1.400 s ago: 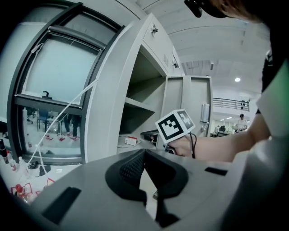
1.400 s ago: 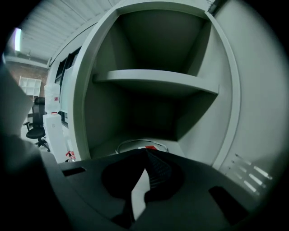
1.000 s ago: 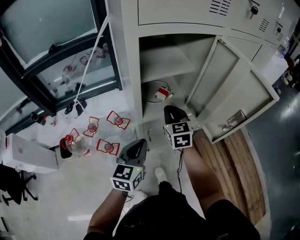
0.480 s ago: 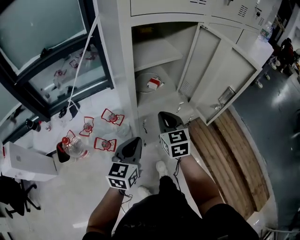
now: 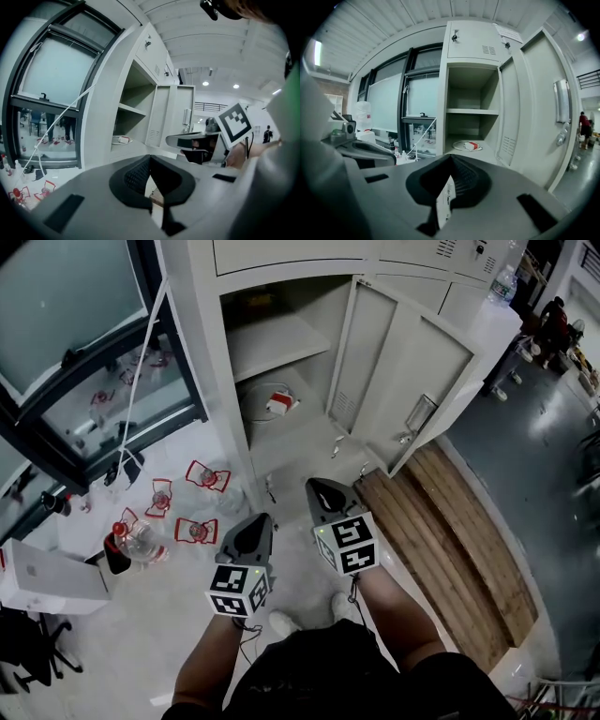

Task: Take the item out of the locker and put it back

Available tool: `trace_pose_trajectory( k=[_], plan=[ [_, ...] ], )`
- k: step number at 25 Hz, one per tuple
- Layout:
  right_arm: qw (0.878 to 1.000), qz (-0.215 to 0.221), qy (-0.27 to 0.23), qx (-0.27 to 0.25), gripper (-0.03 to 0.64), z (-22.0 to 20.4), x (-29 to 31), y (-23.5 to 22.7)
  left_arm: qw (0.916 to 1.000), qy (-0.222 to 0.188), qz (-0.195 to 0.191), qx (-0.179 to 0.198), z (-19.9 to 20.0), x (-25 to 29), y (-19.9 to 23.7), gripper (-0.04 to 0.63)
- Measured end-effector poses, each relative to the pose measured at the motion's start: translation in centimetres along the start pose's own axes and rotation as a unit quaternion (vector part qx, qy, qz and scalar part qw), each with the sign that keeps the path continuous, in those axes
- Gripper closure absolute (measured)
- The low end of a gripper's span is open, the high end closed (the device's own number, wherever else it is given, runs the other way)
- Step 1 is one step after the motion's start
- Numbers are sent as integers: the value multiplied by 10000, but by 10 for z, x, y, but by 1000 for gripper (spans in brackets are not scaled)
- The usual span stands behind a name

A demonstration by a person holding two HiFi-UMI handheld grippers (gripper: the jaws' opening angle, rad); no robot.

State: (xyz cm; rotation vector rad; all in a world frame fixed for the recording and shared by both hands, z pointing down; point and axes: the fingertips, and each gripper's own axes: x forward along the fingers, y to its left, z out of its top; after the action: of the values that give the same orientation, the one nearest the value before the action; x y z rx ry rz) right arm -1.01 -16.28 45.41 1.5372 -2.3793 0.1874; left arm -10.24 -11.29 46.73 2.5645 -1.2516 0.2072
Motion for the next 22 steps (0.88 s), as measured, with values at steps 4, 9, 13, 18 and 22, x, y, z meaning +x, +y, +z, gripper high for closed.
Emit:
trace_pose_trajectory(
  k=[4, 9, 13, 18, 22],
  plan=[
    [9998, 178, -41, -28, 617, -5, -19, -9, 9999, -45, 85, 34, 2, 8, -22, 591],
    [9985, 526, -51, -116, 617, -13, -47, -24, 9995, -84, 309, -29, 3, 19, -57, 591],
    [9967, 806, -80, -94, 617, -21, -68, -39, 9987, -111, 502, -11, 1, 26, -88, 591],
    [9933, 1145, -102, -129, 617, -31, -88, -50, 9967, -175, 786, -53, -5, 30, -116, 591],
    [9901, 1384, -111, -198, 617, -37, -100, -55, 9945, -249, 1007, -134, -10, 29, -132, 591]
  ],
)
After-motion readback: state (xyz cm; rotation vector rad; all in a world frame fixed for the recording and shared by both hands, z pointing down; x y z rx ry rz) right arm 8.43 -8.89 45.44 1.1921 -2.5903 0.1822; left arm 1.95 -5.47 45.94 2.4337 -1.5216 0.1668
